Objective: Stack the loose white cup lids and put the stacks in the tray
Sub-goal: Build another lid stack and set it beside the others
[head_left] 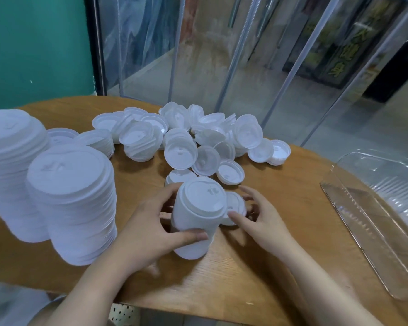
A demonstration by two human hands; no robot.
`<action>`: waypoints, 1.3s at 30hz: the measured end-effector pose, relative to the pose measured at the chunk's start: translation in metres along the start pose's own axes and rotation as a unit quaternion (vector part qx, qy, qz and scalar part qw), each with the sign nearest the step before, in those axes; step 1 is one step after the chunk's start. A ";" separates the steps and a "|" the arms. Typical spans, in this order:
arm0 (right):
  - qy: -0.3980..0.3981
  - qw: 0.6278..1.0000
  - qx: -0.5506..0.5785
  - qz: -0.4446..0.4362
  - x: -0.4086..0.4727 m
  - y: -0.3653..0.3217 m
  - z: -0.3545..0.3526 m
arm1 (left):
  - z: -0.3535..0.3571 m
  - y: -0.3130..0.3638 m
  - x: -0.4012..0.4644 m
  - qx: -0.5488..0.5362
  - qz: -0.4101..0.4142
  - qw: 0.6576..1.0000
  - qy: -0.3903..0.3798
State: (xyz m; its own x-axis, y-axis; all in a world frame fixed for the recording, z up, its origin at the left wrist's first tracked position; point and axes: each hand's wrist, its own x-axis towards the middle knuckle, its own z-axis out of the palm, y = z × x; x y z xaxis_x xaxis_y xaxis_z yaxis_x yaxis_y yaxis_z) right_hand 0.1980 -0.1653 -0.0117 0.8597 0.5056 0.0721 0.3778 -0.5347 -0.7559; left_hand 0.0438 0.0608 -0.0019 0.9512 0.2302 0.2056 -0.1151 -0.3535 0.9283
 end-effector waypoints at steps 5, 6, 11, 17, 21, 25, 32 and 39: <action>-0.012 1.000 -0.018 0.017 -0.001 0.000 0.008 | 0.000 -0.002 0.002 0.005 0.001 1.000 0.003; -0.006 1.000 -0.019 0.008 -0.001 0.002 0.011 | 0.000 -0.002 0.002 0.007 0.001 1.000 0.002; 0.042 0.998 0.030 0.021 0.000 -0.004 0.010 | -0.002 -0.002 0.001 0.000 0.001 1.000 0.003; 0.038 0.994 0.085 -0.065 -0.007 -0.063 -0.023 | -0.001 -0.003 0.000 0.001 0.003 1.000 0.006; -0.016 0.990 0.033 -0.137 -0.018 -0.098 -0.027 | -0.001 -0.002 0.002 -0.001 0.006 1.000 0.006; -0.052 0.985 -0.017 -0.166 -0.019 -0.107 -0.017 | -0.002 -0.001 0.001 -0.003 0.000 1.000 0.004; -0.062 0.981 -0.045 -0.177 -0.016 -0.108 -0.007 | -0.003 0.001 0.001 -0.004 -0.002 1.000 0.002; -0.069 0.983 -0.052 -0.162 -0.019 -0.105 -0.001 | -0.004 0.001 0.001 0.000 -0.004 1.000 -0.005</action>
State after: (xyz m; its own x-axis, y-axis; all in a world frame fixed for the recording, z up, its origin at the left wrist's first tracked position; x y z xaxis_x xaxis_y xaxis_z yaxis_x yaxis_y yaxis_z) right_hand 0.1421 -0.1196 0.0675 0.6361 0.7442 0.2039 0.6633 -0.3924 -0.6372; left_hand 0.0436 0.0639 0.0008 0.9547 0.2241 0.1957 -0.1079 -0.3522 0.9297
